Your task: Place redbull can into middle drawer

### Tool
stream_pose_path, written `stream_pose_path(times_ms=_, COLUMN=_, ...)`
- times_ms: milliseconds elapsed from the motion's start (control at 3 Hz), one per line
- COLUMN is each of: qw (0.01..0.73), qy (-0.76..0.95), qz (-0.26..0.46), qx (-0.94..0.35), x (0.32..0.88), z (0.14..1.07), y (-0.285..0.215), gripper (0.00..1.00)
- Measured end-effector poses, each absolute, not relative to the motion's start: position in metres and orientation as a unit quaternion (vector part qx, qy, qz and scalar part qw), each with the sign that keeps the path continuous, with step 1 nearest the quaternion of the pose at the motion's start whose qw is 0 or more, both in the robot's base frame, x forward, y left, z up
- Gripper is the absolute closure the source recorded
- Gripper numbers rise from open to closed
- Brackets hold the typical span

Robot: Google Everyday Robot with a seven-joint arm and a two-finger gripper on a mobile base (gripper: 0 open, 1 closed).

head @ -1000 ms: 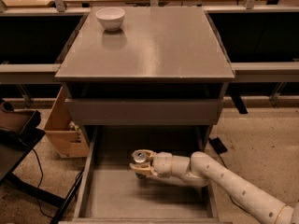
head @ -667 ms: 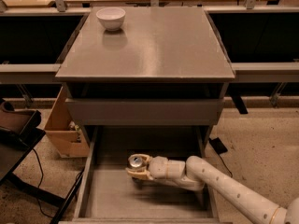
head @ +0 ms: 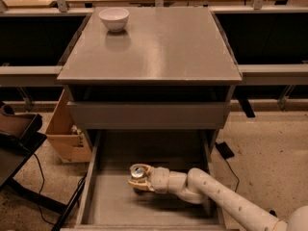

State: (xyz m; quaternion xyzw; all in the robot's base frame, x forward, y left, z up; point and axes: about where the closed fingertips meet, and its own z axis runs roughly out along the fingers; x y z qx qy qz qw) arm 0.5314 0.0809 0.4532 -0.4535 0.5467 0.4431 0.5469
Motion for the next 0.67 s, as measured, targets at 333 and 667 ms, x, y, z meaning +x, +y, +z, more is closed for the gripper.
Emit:
stream_pose_path(times_ms=333, qw=0.548, qy=0.547, qz=0.442, qx=-0.453, x=0.5311, z=0.4516, y=0.0815, gripper=0.84)
stream_pose_path(times_ms=667, qw=0.548, qy=0.546, qz=0.442, qx=-0.453, x=0.5311, z=0.4516, y=0.0815, gripper=0.53)
